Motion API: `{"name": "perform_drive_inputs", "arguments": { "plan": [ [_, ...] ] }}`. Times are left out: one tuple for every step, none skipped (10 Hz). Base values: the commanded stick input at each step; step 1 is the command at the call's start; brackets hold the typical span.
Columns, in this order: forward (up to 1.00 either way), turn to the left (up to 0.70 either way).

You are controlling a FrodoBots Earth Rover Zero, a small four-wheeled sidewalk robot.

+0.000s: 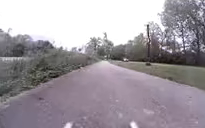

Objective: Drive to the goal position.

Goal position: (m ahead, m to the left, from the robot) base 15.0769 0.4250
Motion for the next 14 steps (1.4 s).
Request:
{"name": "perform_drive_inputs", "arguments": {
  "plan": [
    [0.70, 0.00],
    [0.70, 0.00],
    [0.70, 0.00],
    [0.70, 0.00],
    [0.70, 0.00],
    [0.70, 0.00],
    [0.70, 0.00],
    [0.70, 0.00],
    [0.70, 0.00],
    [0.70, 0.00],
    [0.70, 0.00],
    [0.70, 0.00],
    [0.70, 0.00],
    [0.70, 0.00]
  ]
}}
